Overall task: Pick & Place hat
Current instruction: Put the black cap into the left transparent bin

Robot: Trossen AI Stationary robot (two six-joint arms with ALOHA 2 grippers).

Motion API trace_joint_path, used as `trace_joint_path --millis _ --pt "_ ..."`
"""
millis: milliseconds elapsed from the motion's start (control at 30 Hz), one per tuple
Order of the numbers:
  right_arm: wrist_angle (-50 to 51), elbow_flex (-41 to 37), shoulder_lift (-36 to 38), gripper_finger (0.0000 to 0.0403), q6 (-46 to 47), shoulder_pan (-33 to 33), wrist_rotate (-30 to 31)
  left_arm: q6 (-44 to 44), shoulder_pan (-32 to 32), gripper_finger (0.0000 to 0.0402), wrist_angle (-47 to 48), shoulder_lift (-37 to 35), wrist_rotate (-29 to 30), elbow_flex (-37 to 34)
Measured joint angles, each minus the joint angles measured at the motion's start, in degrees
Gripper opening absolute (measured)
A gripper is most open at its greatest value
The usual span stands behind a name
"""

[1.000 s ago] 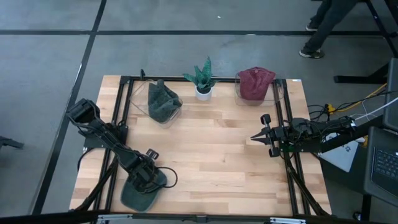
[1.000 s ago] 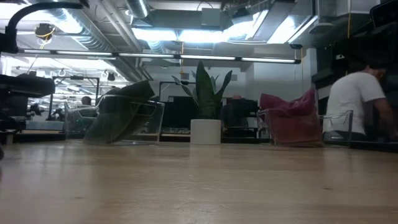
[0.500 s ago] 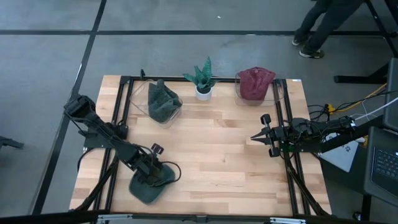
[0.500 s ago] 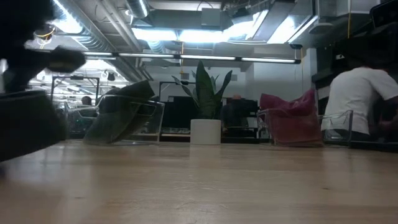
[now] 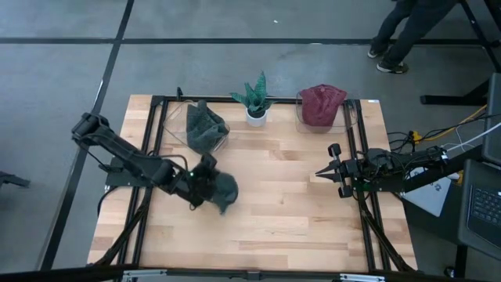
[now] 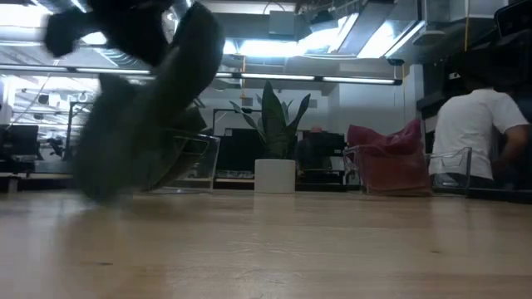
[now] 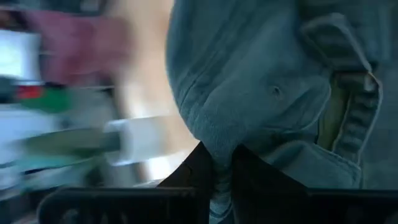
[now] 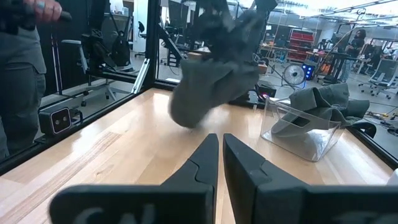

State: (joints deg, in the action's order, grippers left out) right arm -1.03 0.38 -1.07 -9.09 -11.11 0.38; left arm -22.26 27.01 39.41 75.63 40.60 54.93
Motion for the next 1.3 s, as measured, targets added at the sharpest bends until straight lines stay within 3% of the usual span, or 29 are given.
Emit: trace_joint_path --millis 100,200,433,700,900,1067,1300 --pt "0.01 0.01 -0.01 0.0026 0.0 0.01 0.0 -4.61 -1.28 0.0023 -3.71 -0.66 9.33 1.03" --pt "0.01 0.0 -0.01 0.0026 0.01 0.0 -0.01 -2.84 -1.75 0.0023 -6.55 -0.78 16.25 1.08" --pt "-0.01 0.0 -0.01 0.0026 -0.01 0.02 -0.01 11.61 0.57 0.0023 -6.24 1.13 16.08 -2.45" --pt "0.01 0.0 -0.01 0.0026 0.01 0.01 -0.02 23.85 5.18 0.0025 -7.13 3.37 10.1 -6.07" --pt "0.01 0.0 -0.01 0.0026 0.01 0.0 0.0 34.27 7.87 0.0036 -8.62 3.57 -0.54 -6.72" --pt "-0.01 0.02 -0.01 0.0026 0.01 0.01 -0.02 44.16 9.24 0.0065 -8.34 3.57 -9.06 -6.72" --pt "-0.01 0.0 -0.01 0.0026 -0.01 0.01 0.0 48.54 9.72 0.0123 -7.9 3.57 -16.97 -6.72"
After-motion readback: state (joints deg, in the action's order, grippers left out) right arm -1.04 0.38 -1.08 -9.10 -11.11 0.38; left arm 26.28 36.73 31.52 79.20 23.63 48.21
